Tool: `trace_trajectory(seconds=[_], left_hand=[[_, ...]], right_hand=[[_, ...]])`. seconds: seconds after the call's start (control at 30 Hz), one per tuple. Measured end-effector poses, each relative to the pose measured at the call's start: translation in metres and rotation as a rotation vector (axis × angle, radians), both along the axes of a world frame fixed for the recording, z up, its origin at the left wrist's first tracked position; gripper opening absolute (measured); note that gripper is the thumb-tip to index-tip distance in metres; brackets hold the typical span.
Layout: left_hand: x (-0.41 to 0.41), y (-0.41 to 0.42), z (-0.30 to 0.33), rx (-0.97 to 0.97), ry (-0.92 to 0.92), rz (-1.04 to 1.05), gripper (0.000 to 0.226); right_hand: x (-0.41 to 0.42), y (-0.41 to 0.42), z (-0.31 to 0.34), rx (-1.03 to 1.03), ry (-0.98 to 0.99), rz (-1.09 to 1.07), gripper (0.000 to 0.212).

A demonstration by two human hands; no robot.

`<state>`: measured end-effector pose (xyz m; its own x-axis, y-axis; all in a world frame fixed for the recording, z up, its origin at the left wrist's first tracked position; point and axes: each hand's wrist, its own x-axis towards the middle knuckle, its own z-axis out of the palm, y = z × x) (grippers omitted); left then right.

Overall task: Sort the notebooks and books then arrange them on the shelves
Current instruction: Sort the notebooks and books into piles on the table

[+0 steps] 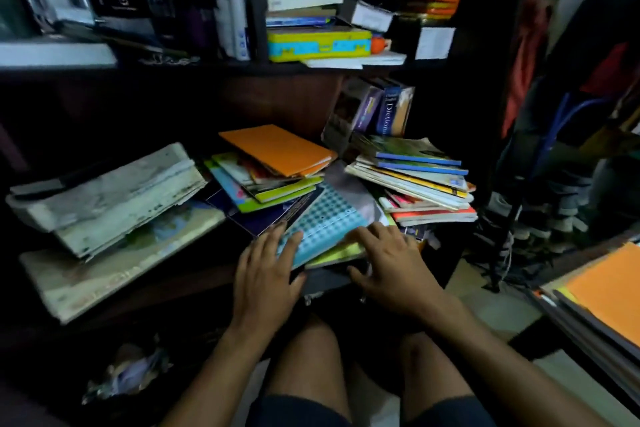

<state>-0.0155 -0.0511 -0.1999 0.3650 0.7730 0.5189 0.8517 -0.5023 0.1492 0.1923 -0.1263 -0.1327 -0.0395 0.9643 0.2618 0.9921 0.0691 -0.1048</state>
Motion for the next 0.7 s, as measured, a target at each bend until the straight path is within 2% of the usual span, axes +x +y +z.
trace_trajectory(seconds=[0.07,0.13,0.2,0.27,0.5,0.6,0.7], left_hand=[[0.002,0.000,-0.002,0.039,-0.004,0.009,0.079],[0.003,0.001,-0.002,0.052,-0.015,0.011,0.078],[0.004,0.001,-0.001,0.034,-0.013,0.020,0.076],[0.003,0.000,0.000,-0.001,-0.002,0.049,0.073],[-0.007,0.000,0.009,-0.064,0.047,0.011,0.077],[-0.023,0.009,0.012,-0.077,-0.055,-0.088,0.067],[-0.030,0.015,0.012,-0.034,-0.220,-0.119,0.054]], right_hand=[[-0.006,0.003,-0.006,0.098,-0.032,-0.007,0.055],[-0.008,0.008,-0.014,0.185,-0.102,0.009,0.070],[-0.010,0.014,-0.022,0.181,-0.207,0.056,0.087],[-0.013,0.022,-0.029,0.148,-0.296,0.123,0.096],[-0.026,0.056,-0.015,0.009,-0.362,0.178,0.086],[-0.022,0.060,-0.014,0.013,-0.401,0.213,0.091],[-0.022,0.053,-0.018,0.105,-0.345,0.226,0.096]])
